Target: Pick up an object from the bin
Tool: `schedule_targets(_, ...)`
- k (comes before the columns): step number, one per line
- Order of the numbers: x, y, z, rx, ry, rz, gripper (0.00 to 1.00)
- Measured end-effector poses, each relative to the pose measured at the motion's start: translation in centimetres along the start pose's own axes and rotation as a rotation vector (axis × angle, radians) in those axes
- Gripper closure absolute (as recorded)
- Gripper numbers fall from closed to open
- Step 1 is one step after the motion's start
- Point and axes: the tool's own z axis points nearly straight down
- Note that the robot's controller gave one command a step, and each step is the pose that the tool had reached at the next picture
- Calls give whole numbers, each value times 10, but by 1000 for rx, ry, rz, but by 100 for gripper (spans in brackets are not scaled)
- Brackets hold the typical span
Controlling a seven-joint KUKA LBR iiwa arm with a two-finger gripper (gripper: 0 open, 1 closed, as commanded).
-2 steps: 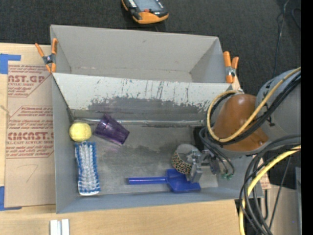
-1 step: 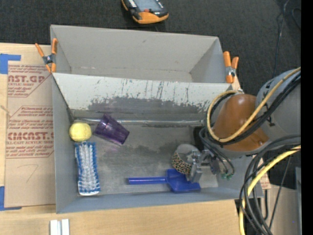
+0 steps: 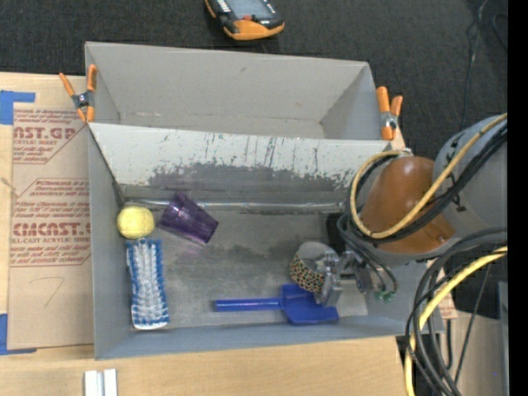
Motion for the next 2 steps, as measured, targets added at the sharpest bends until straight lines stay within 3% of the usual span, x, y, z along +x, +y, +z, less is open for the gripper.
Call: schedule_targets(2, 0, 0, -47, -1, 4, 0, 100)
